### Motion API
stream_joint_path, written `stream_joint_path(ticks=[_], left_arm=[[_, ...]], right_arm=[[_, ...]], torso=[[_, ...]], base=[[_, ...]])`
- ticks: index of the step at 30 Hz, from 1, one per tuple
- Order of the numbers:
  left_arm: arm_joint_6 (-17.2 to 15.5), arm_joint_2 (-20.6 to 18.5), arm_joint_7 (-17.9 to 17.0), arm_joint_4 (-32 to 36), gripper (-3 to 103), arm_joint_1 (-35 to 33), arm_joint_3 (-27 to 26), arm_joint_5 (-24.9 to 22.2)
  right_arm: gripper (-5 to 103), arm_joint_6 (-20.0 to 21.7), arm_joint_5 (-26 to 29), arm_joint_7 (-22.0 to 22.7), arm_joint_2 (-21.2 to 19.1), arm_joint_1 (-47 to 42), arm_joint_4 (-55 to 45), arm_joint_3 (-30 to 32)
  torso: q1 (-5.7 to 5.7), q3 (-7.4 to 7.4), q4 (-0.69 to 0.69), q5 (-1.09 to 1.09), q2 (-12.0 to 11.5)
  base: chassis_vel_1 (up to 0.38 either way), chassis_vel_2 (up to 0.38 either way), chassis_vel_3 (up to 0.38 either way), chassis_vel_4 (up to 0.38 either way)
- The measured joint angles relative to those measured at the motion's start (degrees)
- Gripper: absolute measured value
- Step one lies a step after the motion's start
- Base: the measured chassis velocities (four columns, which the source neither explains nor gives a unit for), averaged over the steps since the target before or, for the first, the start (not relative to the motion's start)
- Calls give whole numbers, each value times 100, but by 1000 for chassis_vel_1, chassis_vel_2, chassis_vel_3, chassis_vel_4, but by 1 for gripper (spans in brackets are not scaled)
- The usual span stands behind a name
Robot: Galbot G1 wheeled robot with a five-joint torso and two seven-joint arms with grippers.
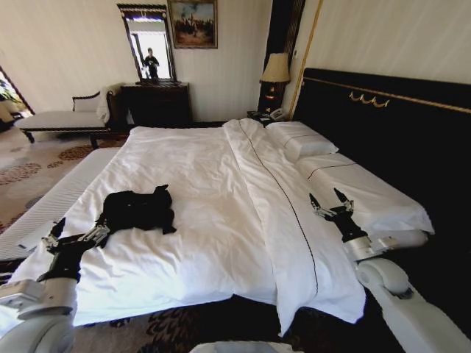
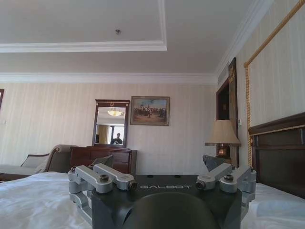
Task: Fold the clothes on the bed.
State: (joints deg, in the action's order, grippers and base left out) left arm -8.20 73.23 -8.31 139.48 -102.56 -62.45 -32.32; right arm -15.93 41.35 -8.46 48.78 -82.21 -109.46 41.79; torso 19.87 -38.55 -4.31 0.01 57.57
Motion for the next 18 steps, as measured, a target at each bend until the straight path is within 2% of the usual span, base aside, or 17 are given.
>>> stream_joint_path(ticks=[18], left_arm=[[23, 16, 1, 36, 100, -31, -24, 2]], right_arm=[[100, 9, -115, -57, 58, -77, -28, 56]], torso=[[0, 0, -1, -1, 0]], base=[[14, 15, -13, -14]])
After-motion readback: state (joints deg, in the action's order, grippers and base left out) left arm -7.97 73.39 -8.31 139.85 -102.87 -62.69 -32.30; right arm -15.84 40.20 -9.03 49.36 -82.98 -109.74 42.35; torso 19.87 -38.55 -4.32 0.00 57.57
